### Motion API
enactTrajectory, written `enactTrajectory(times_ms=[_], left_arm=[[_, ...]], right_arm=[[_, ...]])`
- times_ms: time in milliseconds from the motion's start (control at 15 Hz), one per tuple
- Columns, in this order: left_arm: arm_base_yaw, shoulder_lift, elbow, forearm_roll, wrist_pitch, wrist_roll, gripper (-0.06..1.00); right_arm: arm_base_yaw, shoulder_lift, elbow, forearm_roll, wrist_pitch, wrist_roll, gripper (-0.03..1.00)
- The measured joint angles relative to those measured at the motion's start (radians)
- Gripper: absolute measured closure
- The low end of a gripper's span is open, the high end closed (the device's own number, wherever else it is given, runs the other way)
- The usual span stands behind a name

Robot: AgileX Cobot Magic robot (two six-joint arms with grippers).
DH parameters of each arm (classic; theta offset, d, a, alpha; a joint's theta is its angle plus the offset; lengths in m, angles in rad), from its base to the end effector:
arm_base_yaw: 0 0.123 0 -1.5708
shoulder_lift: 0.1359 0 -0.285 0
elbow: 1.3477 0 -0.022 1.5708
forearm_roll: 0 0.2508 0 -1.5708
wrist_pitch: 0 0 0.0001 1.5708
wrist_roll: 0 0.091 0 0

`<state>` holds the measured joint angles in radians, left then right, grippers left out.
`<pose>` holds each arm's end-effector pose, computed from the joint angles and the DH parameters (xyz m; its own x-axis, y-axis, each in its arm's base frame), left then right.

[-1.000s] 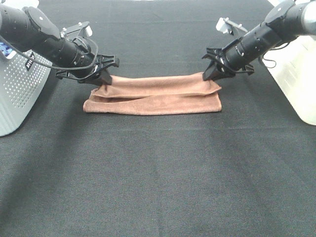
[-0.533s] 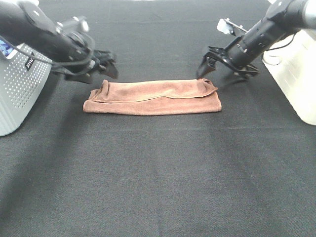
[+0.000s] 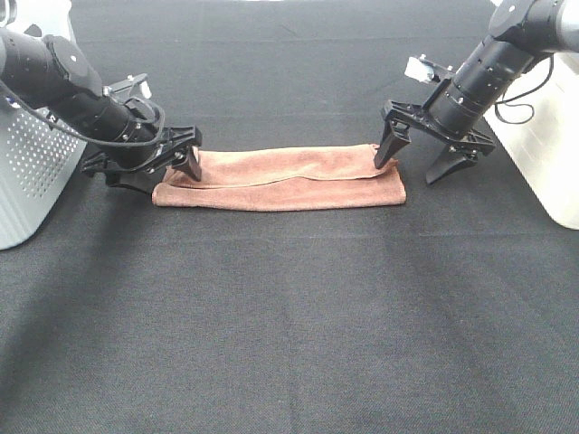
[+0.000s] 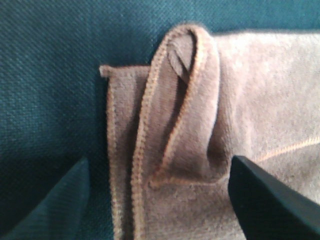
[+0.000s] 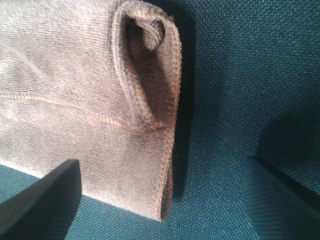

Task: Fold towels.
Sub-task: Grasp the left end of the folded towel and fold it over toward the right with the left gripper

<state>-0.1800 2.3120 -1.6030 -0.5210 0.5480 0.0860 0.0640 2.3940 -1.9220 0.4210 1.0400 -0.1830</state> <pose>0.4630 -0.1083 0.0983 -0.9247 -0.1862 -0.3319 -0.0507 0.9246 -0.3775 0.4867 0.0633 0.1292 -0.9848 -0.0257 -0.1717 -0.0859 0.9315 0.3534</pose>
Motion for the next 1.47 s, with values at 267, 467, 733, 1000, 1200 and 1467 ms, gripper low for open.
enactTrajectory(times_ms=[267, 467, 733, 1000, 1200, 1467], left_arm=[[0.0, 0.012, -0.001, -0.085, -0.02, 0.007, 0.39], [0.0, 0.022, -0.001, -0.095, -0.018, 0.007, 0.86], [0.0, -0.045, 0.0, 0.015, 0.01, -0.007, 0.91], [0.0, -0.184, -0.075, 0.366, 0.217, -0.2, 0.91], [-0.002, -0.193, -0.176, 0.41, 0.355, -0.247, 0.91], [-0.09, -0.18, -0.293, 0.224, 0.427, -0.257, 0.91]], right_arm=[[0.0, 0.0, 0.0, -0.001, 0.0, 0.0, 0.15], [0.0, 0.0, 0.0, -0.001, 0.0, 0.0, 0.15], [0.0, 0.0, 0.0, -0.001, 0.0, 0.0, 0.15], [0.0, 0.0, 0.0, -0.001, 0.003, 0.0, 0.15], [0.0, 0.0, 0.0, -0.002, 0.02, 0.0, 0.15], [0.0, 0.0, 0.0, -0.001, 0.028, 0.0, 0.15]])
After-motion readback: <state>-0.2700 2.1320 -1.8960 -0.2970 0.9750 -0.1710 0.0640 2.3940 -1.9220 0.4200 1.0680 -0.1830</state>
